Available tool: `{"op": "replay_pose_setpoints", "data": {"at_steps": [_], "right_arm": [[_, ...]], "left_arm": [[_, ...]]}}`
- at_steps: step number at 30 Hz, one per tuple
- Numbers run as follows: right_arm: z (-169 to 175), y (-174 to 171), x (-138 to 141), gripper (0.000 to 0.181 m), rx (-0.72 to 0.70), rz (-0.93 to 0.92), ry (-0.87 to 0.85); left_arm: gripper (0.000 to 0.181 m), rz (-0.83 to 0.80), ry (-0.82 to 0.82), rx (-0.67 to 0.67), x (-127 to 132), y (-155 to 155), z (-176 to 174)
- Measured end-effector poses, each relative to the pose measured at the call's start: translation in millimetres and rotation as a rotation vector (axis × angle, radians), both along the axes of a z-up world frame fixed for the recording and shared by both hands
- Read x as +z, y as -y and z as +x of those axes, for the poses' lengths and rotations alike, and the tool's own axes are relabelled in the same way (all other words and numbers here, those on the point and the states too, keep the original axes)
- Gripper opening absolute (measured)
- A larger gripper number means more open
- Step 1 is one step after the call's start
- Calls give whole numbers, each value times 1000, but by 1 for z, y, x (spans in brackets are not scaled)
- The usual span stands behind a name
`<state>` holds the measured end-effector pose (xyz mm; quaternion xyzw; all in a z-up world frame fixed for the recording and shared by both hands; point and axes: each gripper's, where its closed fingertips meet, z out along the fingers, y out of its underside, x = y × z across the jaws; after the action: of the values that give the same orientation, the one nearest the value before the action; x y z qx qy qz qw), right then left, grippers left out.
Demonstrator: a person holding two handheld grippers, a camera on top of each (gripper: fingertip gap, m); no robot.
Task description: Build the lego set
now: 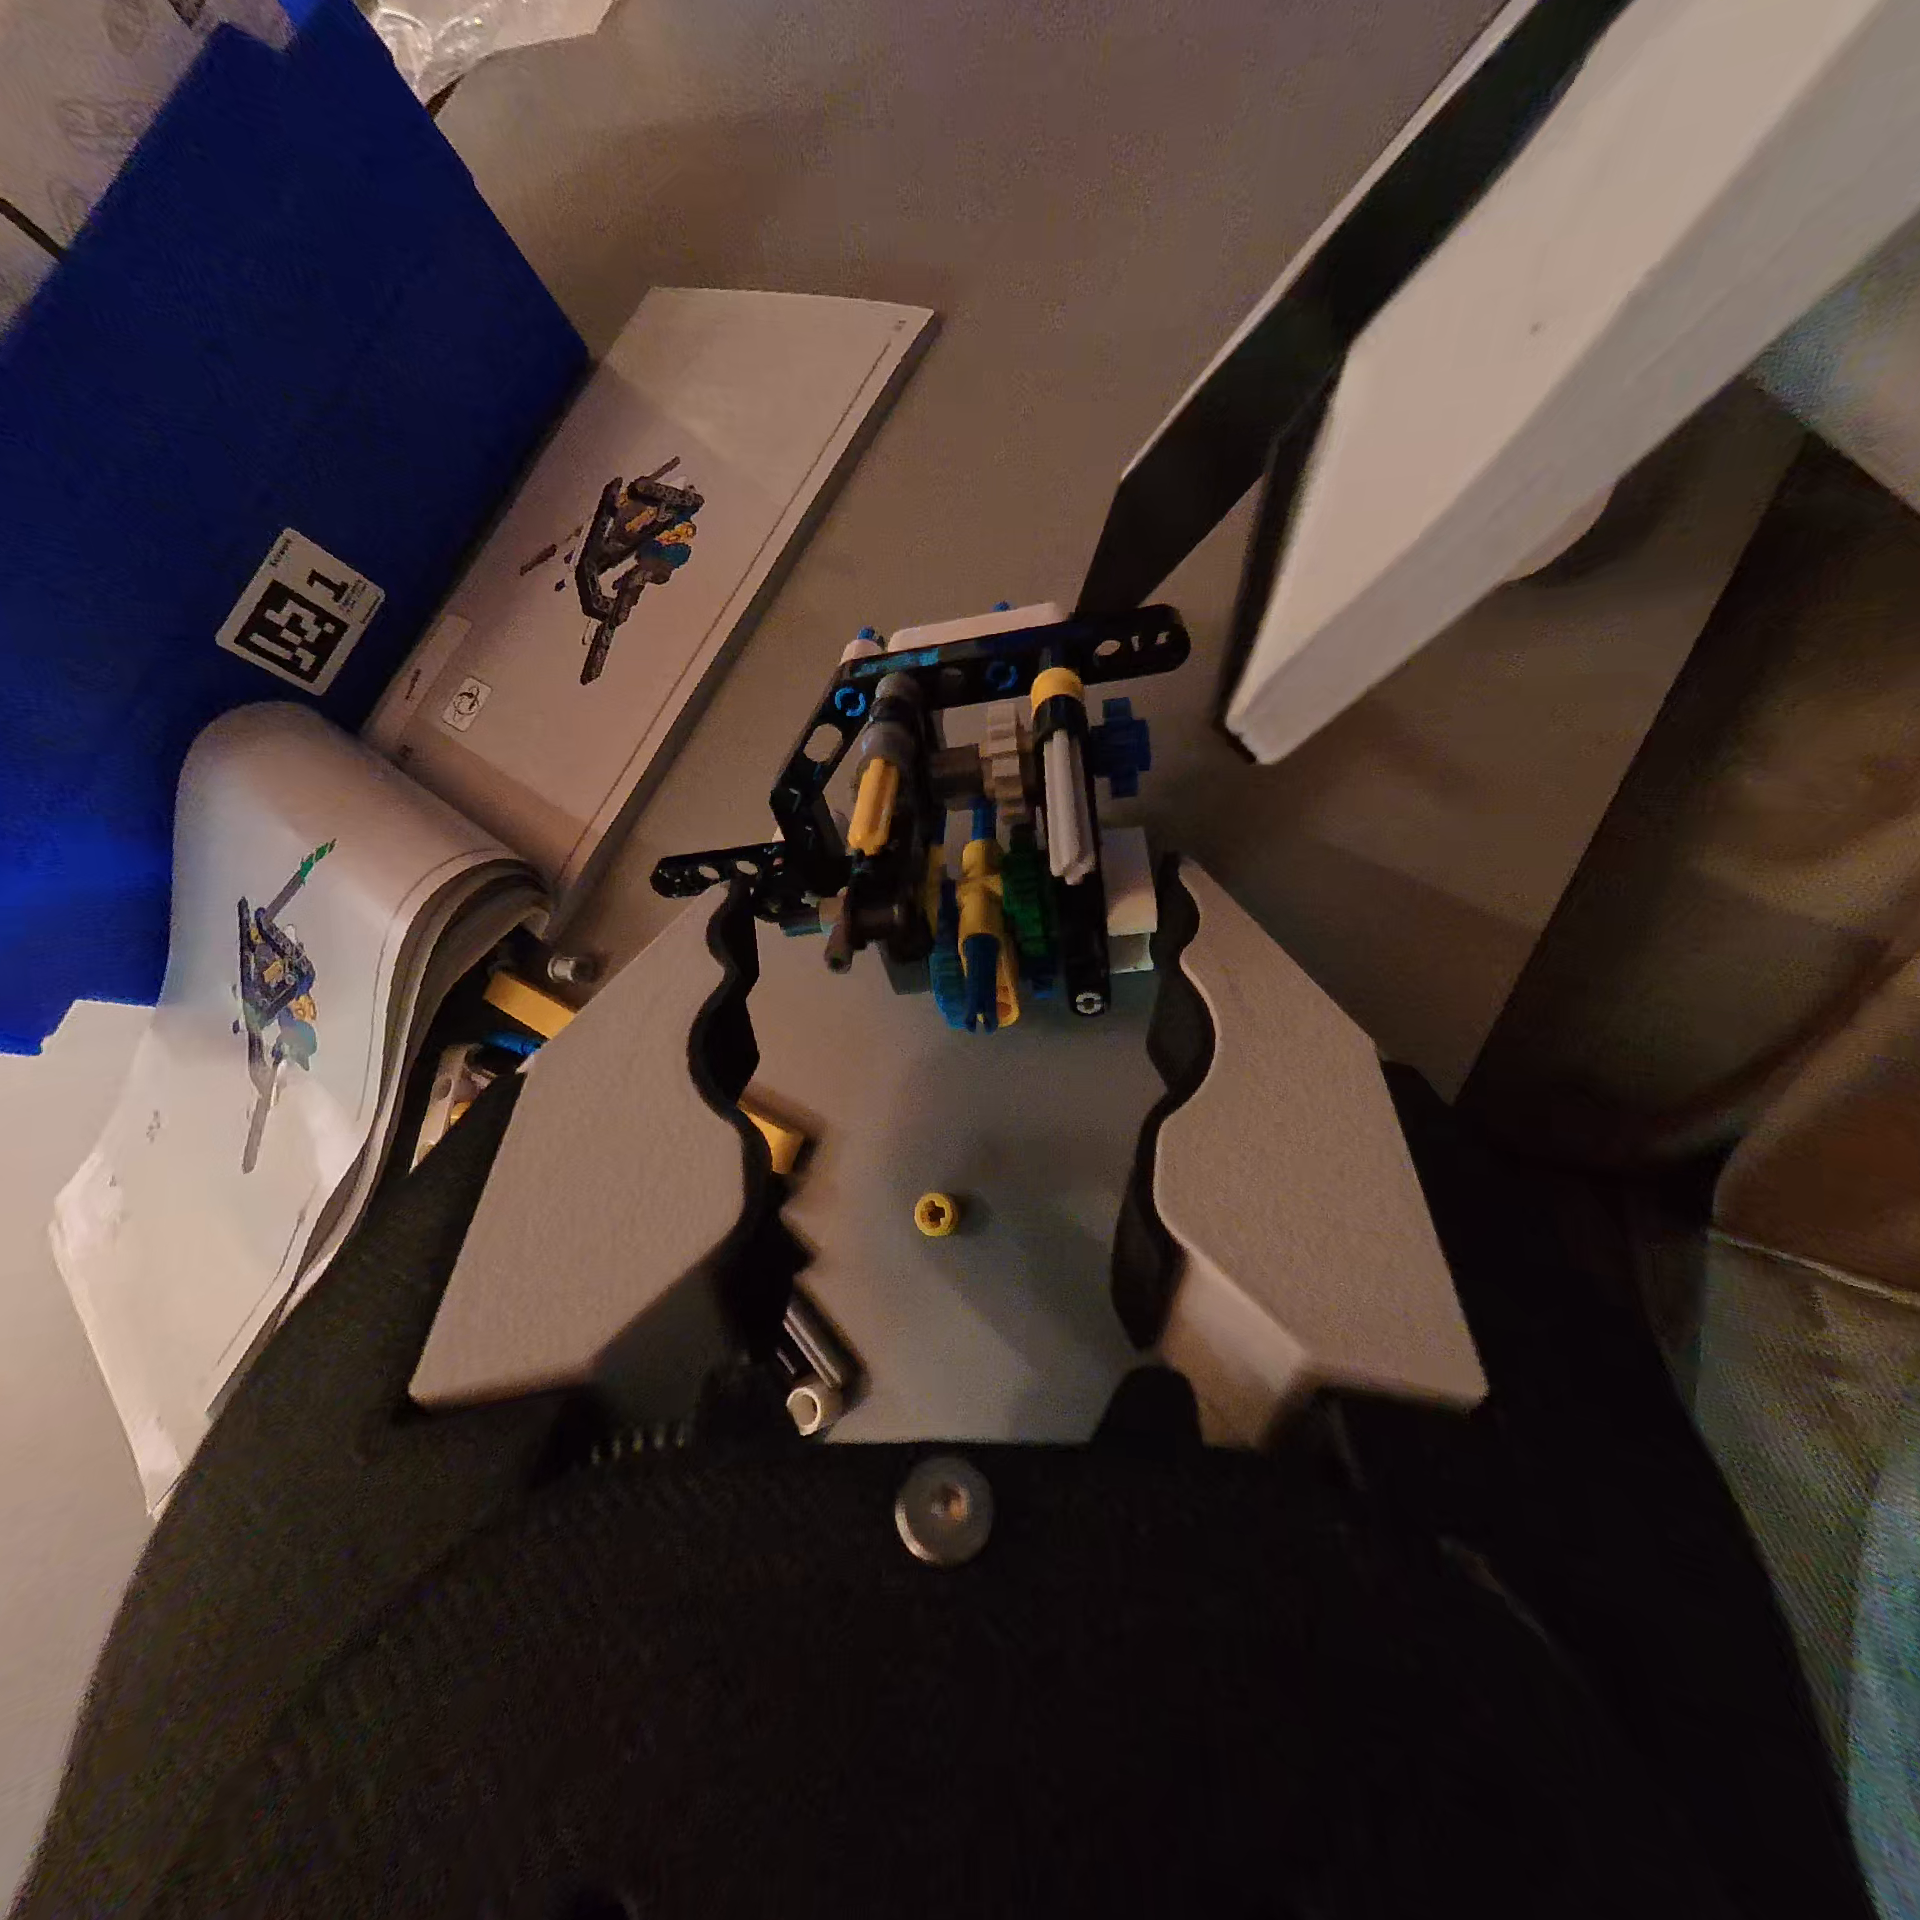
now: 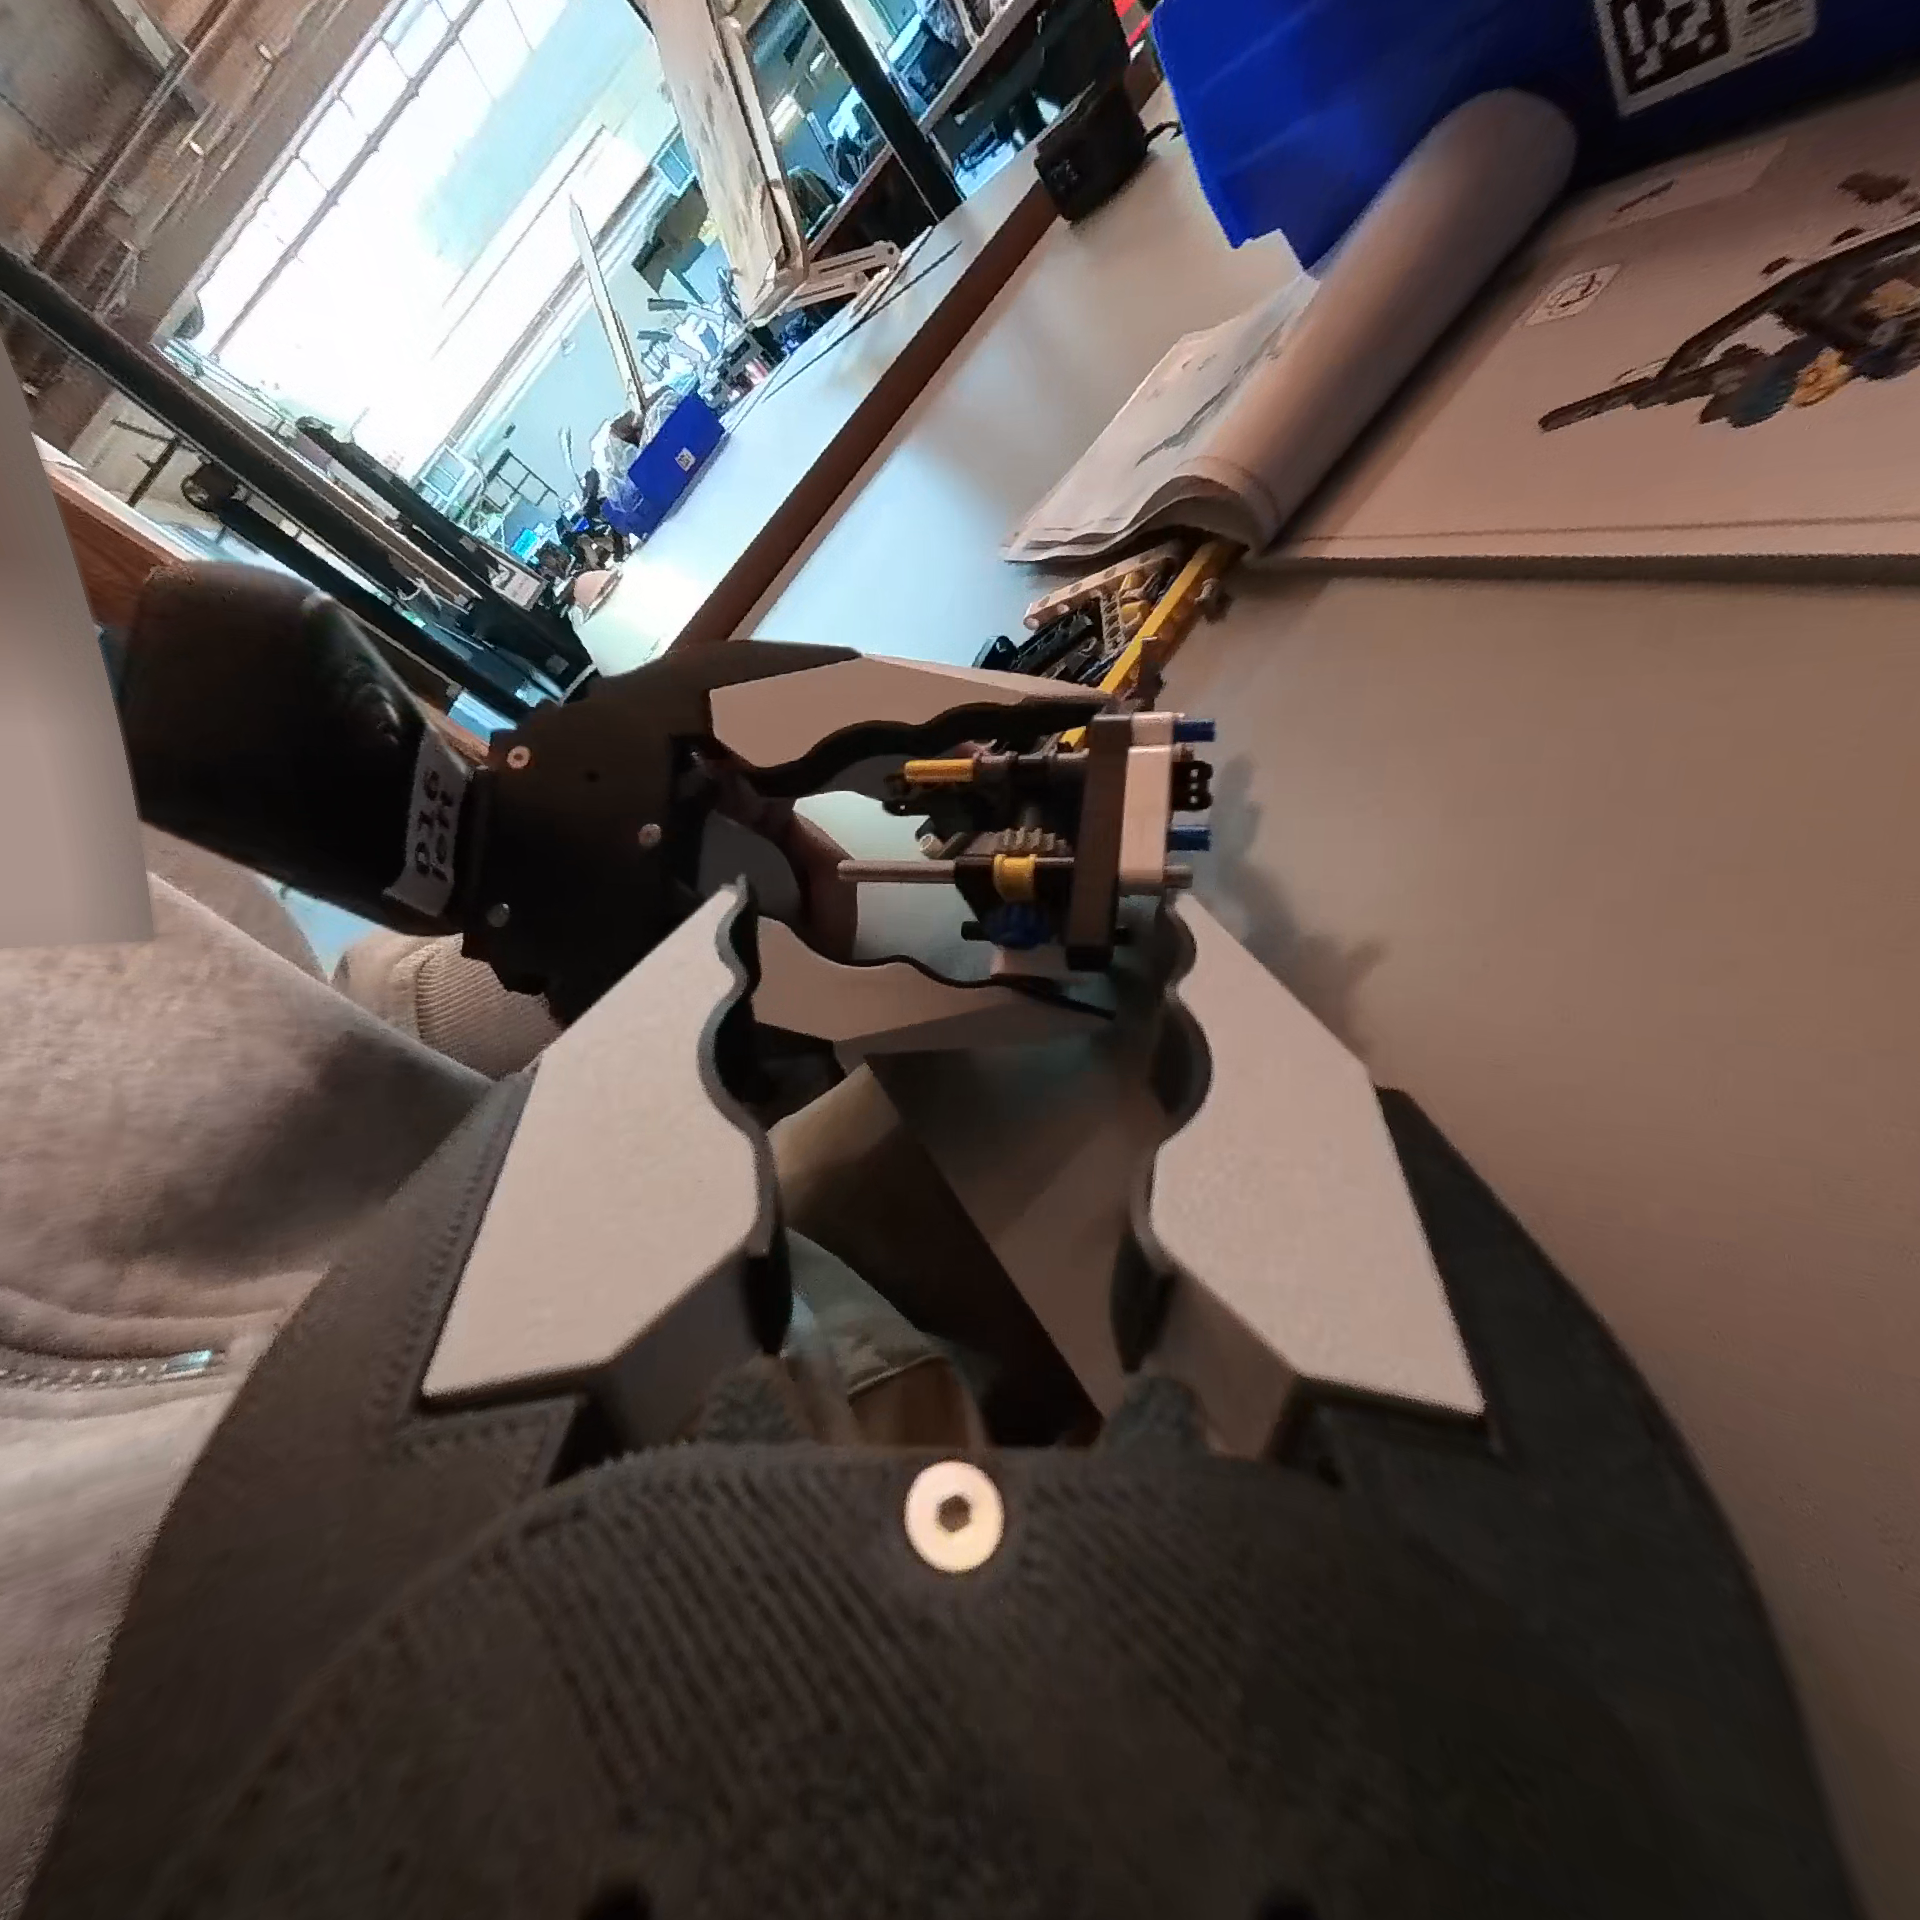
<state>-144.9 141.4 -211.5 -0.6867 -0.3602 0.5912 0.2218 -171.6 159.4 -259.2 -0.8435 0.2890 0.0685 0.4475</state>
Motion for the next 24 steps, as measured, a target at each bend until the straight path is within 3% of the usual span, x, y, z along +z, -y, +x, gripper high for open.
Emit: {"op": "replay_pose_setpoints", "data": {"at_steps": [15, 24], "right_arm": [[-7, 22, -13, 79, 43, 48, 4], [-3, 3, -19, 89, -47, 309, 83]], "left_arm": [[77, -2, -9, 9, -1, 1, -2], [77, 0, -11, 14, -1, 2, -3]]}}
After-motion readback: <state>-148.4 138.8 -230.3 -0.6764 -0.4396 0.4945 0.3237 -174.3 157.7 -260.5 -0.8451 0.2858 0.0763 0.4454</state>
